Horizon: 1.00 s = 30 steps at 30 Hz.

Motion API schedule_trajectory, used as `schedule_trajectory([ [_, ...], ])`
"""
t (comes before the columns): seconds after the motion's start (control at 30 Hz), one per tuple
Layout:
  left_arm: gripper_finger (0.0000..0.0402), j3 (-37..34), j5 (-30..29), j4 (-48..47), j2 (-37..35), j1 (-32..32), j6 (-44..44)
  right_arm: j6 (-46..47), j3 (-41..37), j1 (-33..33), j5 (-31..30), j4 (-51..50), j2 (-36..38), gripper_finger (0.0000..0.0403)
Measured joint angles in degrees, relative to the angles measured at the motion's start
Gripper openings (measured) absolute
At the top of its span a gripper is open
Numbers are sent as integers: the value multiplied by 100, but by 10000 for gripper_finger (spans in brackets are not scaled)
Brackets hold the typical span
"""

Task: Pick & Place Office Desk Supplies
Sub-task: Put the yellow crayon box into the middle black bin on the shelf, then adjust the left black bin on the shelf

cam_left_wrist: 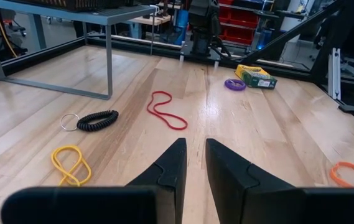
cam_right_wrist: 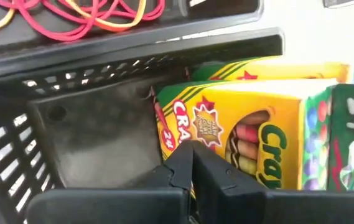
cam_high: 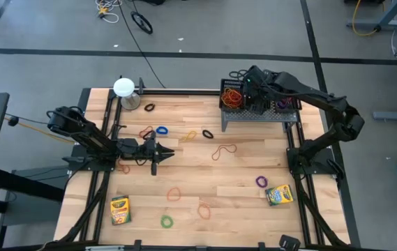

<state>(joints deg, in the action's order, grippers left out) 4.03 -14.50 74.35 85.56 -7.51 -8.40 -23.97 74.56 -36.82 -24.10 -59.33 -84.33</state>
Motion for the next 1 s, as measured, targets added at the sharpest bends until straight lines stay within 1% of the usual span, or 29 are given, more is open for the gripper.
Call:
schedule_trajectory([
  [0.13, 65, 0, 0, 0, 0, -2, 0, 65, 0, 21, -8, -65, 4, 13],
  [0.23, 65, 0, 0, 0, 0, -2, 0, 80, 0, 153, -36, -357, 88, 13],
  [0.43, 65, 0, 0, 0, 0, -2, 0, 122, 9, 566, -10, -224, 611, 13],
  [0.5, 65, 0, -2, 0, 0, 0, 0, 200, 16, 683, 246, -10, 791, 13],
  [0.6, 65, 0, -1, 1, -1, -1, 0, 277, 17, 788, 985, 325, 898, 13],
  [0.67, 65, 0, -1, 0, -2, -1, -7, 313, 8, 853, 1217, 524, 866, 13],
  [0.73, 65, 0, 0, 0, -2, -2, -38, 289, 5, 904, 1273, 710, 745, 13],
  [1.0, 65, 0, 0, -44, -2, -1, -61, 59, -4, 885, 1285, 816, 101, 13],
])
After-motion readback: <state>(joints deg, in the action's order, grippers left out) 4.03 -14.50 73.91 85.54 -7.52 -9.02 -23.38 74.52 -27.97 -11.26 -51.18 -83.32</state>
